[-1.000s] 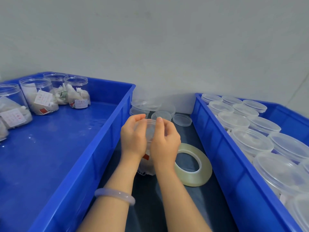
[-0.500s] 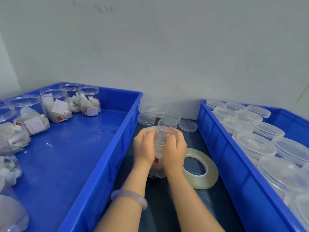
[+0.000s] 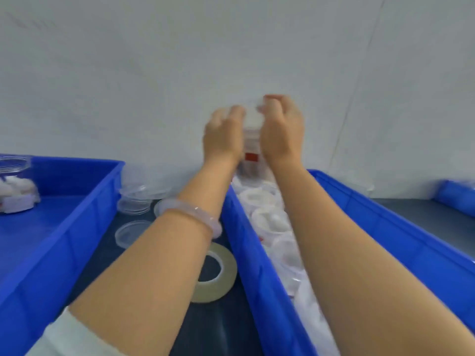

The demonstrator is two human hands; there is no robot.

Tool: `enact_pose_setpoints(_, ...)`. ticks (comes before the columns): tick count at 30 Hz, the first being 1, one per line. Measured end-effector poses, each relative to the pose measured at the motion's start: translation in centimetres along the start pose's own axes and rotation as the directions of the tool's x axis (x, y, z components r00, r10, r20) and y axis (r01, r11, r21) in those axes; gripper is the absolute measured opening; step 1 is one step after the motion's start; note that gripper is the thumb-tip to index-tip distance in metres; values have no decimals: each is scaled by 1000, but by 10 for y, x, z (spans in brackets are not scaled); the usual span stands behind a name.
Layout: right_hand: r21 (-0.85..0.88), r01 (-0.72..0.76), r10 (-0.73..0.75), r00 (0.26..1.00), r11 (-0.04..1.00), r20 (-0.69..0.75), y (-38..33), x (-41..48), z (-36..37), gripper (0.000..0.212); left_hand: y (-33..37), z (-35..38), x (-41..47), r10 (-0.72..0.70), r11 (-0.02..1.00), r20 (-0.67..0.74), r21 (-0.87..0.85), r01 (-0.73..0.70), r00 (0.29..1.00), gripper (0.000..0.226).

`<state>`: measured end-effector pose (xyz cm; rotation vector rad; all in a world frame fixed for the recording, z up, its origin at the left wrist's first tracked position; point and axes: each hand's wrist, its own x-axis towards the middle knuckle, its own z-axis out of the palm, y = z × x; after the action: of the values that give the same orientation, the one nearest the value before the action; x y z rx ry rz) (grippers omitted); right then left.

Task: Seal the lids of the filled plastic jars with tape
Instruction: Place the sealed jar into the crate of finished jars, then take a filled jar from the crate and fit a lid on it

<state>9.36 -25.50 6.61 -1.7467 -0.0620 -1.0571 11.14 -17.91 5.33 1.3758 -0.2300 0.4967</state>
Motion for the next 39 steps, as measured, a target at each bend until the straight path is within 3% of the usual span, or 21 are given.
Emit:
enact_pose_setpoints(2,-271,-3,-22,996,963,-90,30,26,-35,33,-7,44,4,-42,993,212,120,16,976,28)
enact_pose_setpoints(4,-471,0,-98,979,882,-182,57,40,-66,48,-21,82,0,-35,996,363,88,3,931,40)
enact_pose_setpoints(6,-527,29,-177,957,849,-232,82,48,-88,58,-37,115,-3,11,997,476,63,-46,880,45)
enact_pose_setpoints(8,-533,-4,-149,958,846,-244,113,51,-104,56,-60,141,-3,-1,988,555,130,-85,832,45)
enact_pose_setpoints(11,-623,-200,174,979,756,-104,164,48,-119,38,-106,160,-1,-163,919,680,369,-142,715,46)
enact_pose_setpoints(13,-760,-267,449,893,593,36,196,48,-125,29,-133,164,-3,-321,716,735,602,-355,597,40)
enact_pose_setpoints(14,-802,-271,545,834,532,80,206,49,-126,27,-143,165,-6,-383,581,723,673,-458,575,39)
enact_pose_setpoints(15,-811,-284,601,792,511,102,211,50,-127,28,-147,166,-7,-412,484,704,707,-516,578,39)
enact_pose_setpoints(17,-803,-323,646,757,500,99,216,56,-125,21,-148,170,-6,-401,449,688,723,-525,605,41)
enact_pose_setpoints(19,-806,-372,661,750,460,31,214,63,-118,24,-144,169,-3,-369,483,666,733,-478,648,39)
enact_pose_setpoints(21,-730,-465,686,728,501,7,214,67,-107,29,-140,162,1,-367,523,648,737,-428,667,34)
enact_pose_setpoints(24,-485,-640,775,618,595,134,213,70,-90,33,-136,139,9,-342,619,678,683,-387,651,29)
enact_pose_setpoints(25,-491,-643,789,590,588,173,212,69,-86,37,-133,129,13,-317,648,685,661,-377,656,30)
enact_pose_setpoints(27,-699,-500,783,607,511,137,209,68,-75,53,-130,104,21,-287,674,678,645,-360,676,30)
enact_pose_setpoints(29,-904,-252,708,702,344,74,201,65,-57,69,-129,73,31,-291,652,646,674,-348,706,26)
enact_pose_setpoints(30,-931,-165,657,747,324,96,193,63,-44,71,-128,56,37,-299,626,617,703,-338,728,28)
enact_pose_setpoints(32,-920,34,541,800,390,259,176,60,-11,64,-126,16,51,-306,542,532,779,-314,790,31)
enact_pose_setpoints(33,-891,133,496,791,433,359,166,58,8,62,-123,-7,59,-308,495,480,818,-292,822,32)
enact_pose_setpoints(35,-808,272,426,738,522,524,144,48,49,60,-114,-55,73,-313,407,368,885,-226,876,34)
enact_pose_setpoints(39,-656,416,335,616,630,713,92,13,132,60,-92,-152,90,-303,265,170,960,-88,938,38)
